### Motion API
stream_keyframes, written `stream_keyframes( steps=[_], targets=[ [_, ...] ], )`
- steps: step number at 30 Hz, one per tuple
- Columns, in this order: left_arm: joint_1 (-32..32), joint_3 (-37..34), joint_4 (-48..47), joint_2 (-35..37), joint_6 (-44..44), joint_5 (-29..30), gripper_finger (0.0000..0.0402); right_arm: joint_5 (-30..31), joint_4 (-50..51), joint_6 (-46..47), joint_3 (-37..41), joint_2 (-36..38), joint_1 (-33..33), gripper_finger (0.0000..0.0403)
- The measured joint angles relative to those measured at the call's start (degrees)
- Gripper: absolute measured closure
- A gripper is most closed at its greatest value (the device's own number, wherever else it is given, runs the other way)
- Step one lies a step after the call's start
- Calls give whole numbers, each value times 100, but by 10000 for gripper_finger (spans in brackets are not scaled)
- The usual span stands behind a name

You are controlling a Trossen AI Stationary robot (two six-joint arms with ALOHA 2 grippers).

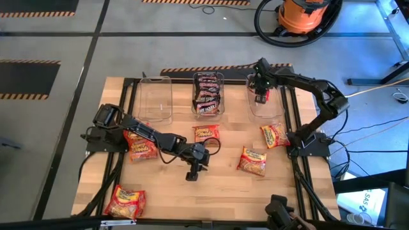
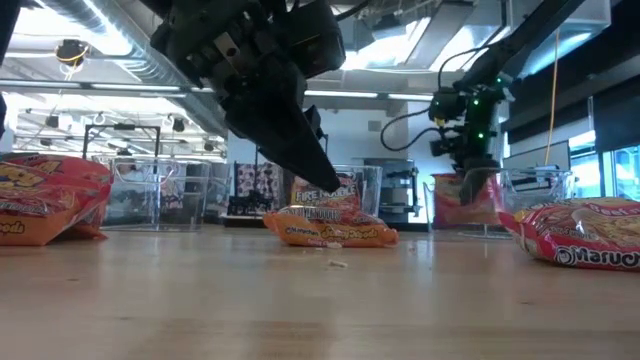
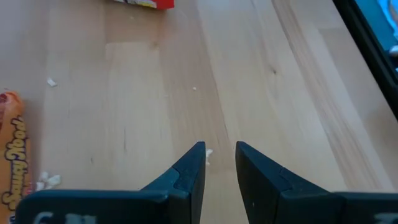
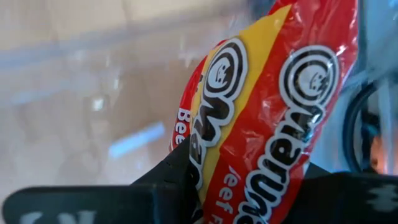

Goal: Sort Maruchan noodles
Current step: Put the red noodle pack into the right transparent bin

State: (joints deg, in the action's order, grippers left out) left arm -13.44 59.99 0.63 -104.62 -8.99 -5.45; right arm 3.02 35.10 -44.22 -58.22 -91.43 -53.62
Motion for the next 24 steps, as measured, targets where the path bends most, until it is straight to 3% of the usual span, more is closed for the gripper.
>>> stream_keyframes(
  steps=[9,16,24],
  targets=[
    [14,0,6,0,15,-2,319,-181,-403,185,-2,-264,-43,293],
    [-6,0,3,0,10,-52,319,422,-744,290,0,-438,-40,290],
    [9,0,2,0,35,-135,319,746,-792,341,0,-394,-25,219]
  ],
)
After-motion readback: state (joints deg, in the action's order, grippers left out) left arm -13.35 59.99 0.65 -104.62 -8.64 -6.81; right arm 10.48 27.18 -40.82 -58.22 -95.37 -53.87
